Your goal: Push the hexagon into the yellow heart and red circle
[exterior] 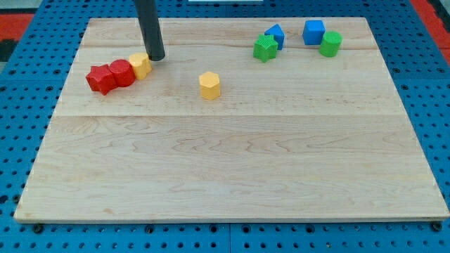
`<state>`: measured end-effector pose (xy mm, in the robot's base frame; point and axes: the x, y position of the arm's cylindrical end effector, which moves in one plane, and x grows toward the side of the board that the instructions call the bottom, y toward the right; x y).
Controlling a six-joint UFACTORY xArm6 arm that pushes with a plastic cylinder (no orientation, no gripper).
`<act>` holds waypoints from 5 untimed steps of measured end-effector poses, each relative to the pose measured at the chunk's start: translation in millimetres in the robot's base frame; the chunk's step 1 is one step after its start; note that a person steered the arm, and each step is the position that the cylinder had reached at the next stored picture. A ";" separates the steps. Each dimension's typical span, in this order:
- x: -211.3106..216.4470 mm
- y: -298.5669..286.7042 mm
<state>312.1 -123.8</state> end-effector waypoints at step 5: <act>81.4 35.2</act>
<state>393.5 -88.6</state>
